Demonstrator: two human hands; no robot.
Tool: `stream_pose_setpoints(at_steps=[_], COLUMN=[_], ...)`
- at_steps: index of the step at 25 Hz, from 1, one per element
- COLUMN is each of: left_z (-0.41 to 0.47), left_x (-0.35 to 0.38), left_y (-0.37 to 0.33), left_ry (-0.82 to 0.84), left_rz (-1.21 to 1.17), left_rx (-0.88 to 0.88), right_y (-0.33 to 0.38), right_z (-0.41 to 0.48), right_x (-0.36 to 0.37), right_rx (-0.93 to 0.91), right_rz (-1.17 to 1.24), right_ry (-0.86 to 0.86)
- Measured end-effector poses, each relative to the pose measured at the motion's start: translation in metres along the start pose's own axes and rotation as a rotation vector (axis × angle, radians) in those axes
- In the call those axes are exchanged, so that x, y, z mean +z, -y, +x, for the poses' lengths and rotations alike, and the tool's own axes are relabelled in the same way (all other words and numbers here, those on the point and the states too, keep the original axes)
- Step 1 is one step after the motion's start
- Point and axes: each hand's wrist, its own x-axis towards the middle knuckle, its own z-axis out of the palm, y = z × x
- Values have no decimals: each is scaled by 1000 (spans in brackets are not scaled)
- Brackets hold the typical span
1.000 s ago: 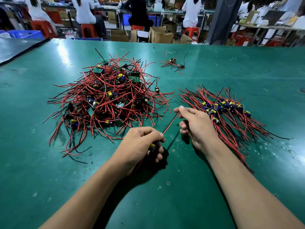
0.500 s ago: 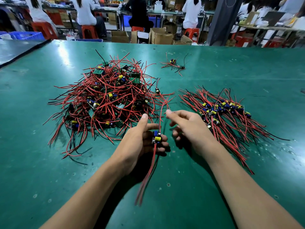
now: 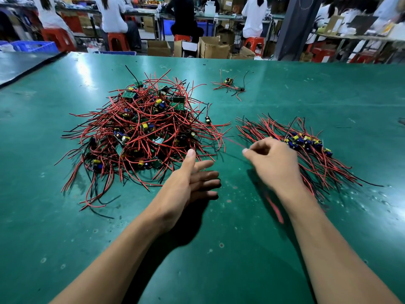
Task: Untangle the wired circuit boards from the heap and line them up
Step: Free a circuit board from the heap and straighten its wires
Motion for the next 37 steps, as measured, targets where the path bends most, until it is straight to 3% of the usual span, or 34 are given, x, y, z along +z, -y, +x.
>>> stream_pose_setpoints(at_steps=[3, 5, 9, 13, 16, 19, 22, 26, 31, 37], left_z=[1, 1, 0, -4, -5, -5, -3, 1, -1, 0], left_x=[-1, -1, 1, 4, 2, -4, -11, -16, -17, -19], left_y=[2, 2, 2, 2, 1, 2, 4, 4, 0, -5], left_ry=[-20, -29, -45, -112, -180, -294, -411, -526, -500, -442], left_rz=[22, 39, 56, 45, 132, 289, 387, 361, 491, 665], left_rx=[13, 17, 4, 56, 135, 249, 325, 360, 290, 245], right_y=[-15, -20, -18, -7, -2, -6, -10, -8, -10, -9], right_z=[9, 12, 10, -2, -5, -2, -1, -2, -9, -14], right_x=[-17, -21, -14, 3, 10, 9, 3, 7, 26, 45], right_rx=[6, 1, -40, -294, -416, -286, -176, -182, -252, -334], right_rz=[-139, -188, -420, -463, -477, -543, -469, -431, -436, -345], right_ry=[-305, -379, -278, -257, -118, 13, -51, -82, 45, 80])
